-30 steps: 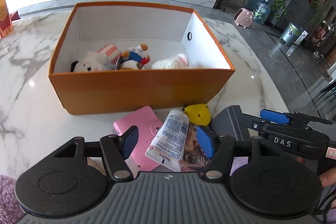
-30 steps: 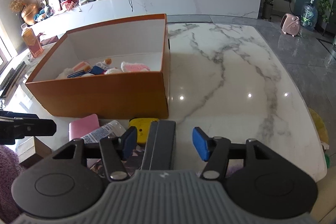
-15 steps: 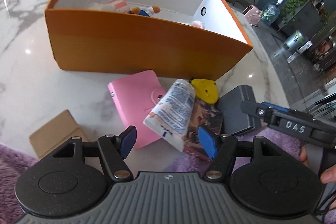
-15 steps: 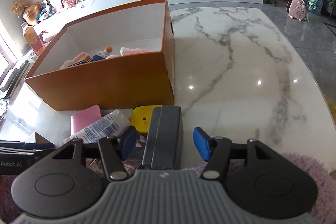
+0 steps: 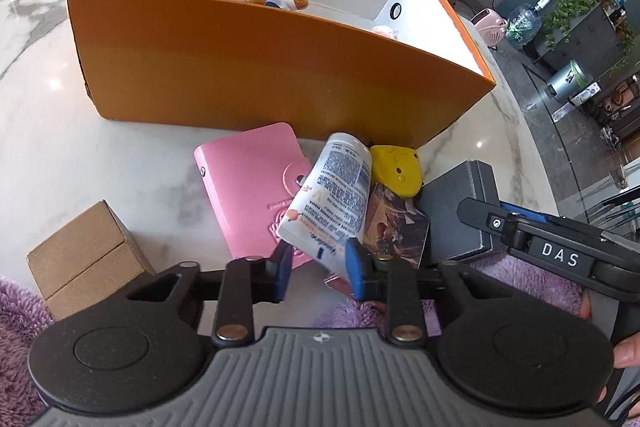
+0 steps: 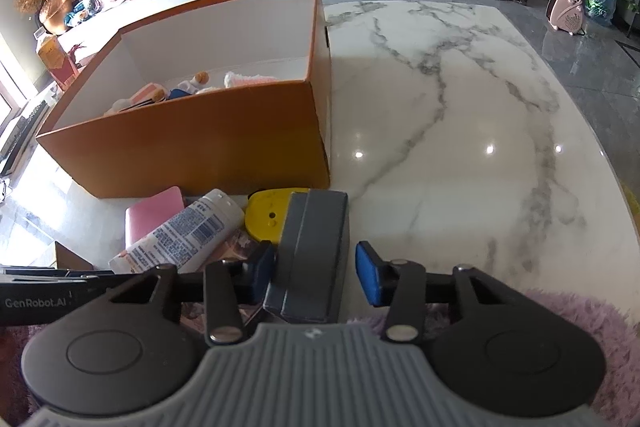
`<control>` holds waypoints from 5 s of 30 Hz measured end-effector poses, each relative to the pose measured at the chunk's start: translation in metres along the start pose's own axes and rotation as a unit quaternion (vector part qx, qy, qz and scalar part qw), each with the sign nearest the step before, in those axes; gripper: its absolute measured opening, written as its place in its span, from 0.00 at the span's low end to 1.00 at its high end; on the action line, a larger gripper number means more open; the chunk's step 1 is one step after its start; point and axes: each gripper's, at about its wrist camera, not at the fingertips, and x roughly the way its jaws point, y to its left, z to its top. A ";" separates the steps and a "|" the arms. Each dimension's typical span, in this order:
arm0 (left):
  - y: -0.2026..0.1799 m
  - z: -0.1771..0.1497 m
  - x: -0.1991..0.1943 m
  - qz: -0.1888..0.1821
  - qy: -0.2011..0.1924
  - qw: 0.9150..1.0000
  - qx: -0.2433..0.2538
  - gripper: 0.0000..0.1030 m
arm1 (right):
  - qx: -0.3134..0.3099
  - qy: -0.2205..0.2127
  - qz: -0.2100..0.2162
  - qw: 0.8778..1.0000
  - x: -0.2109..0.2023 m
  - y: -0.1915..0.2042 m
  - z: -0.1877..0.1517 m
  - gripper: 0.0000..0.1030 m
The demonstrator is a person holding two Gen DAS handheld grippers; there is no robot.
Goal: Organize objects
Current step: 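Grasp the white lotion tube with left tool while right grasps the grey rectangular device, then carry the tube and grey device over the box while right tool releases the device inside, then lower the white lotion tube into the box and open the left tool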
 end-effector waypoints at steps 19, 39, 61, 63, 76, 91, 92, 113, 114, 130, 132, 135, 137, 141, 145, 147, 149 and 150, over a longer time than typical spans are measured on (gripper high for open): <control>-0.023 0.015 -0.026 -0.027 -0.048 0.997 0.049 0.01 | 0.007 -0.004 0.009 1.000 0.000 -0.001 -0.001 0.38; -0.064 0.046 -0.002 0.013 -0.044 0.989 0.137 0.24 | 0.030 0.011 0.028 0.999 0.002 -0.008 0.001 0.40; -0.062 0.056 0.009 0.030 -0.054 0.987 0.146 0.12 | 0.052 0.009 0.025 0.998 0.002 -0.012 0.003 0.38; -0.061 0.055 0.001 0.021 -0.060 0.988 0.143 0.12 | 0.056 0.001 0.019 0.998 -0.004 -0.013 0.004 0.38; -0.072 0.084 -0.081 -0.082 -0.108 0.981 0.137 0.12 | 0.039 -0.100 0.073 0.992 -0.080 -0.015 0.075 0.38; -0.042 0.171 -0.041 -0.068 -0.131 0.986 0.076 0.12 | -0.071 -0.058 0.060 0.994 0.021 0.028 0.166 0.38; -0.040 0.174 -0.036 -0.067 -0.128 0.987 0.073 0.12 | -0.084 -0.050 0.047 0.994 0.031 0.032 0.168 0.38; -0.020 0.193 0.021 -0.078 -0.089 0.992 0.049 0.11 | -0.164 0.006 -0.035 0.986 0.089 0.051 0.170 0.35; -0.019 0.195 0.024 -0.080 -0.087 0.992 0.047 0.12 | -0.163 0.006 -0.034 0.986 0.088 0.051 0.170 0.35; -0.038 0.211 0.041 -0.064 -0.114 0.989 0.069 0.12 | -0.132 -0.052 -0.013 0.990 0.042 0.031 0.176 0.38; -0.043 0.215 0.045 -0.054 -0.125 0.988 0.078 0.12 | -0.120 -0.065 -0.018 0.990 0.036 0.025 0.179 0.38; -0.053 0.225 0.052 -0.041 -0.127 0.987 0.088 0.12 | -0.108 -0.068 -0.028 0.991 0.038 0.016 0.186 0.38; -0.060 0.228 0.059 -0.036 -0.122 0.987 0.095 0.11 | -0.103 -0.063 -0.030 0.992 0.042 0.013 0.187 0.38; -0.071 0.229 0.074 -0.023 -0.102 0.990 0.099 0.11 | -0.099 -0.056 -0.022 0.993 0.052 0.010 0.186 0.38; -0.072 0.228 0.086 -0.020 -0.086 0.991 0.098 0.11 | -0.098 -0.053 -0.026 0.993 0.064 0.008 0.187 0.38; -0.073 0.228 0.090 -0.018 -0.080 0.992 0.097 0.11 | -0.092 -0.048 -0.019 0.994 0.068 0.005 0.188 0.38; -0.074 0.228 0.093 -0.018 -0.072 0.993 0.096 0.12 | -0.087 -0.043 -0.014 0.995 0.072 0.002 0.188 0.38; -0.075 0.228 0.095 -0.016 -0.069 0.993 0.097 0.12 | -0.085 -0.042 -0.014 0.995 0.073 0.002 0.188 0.38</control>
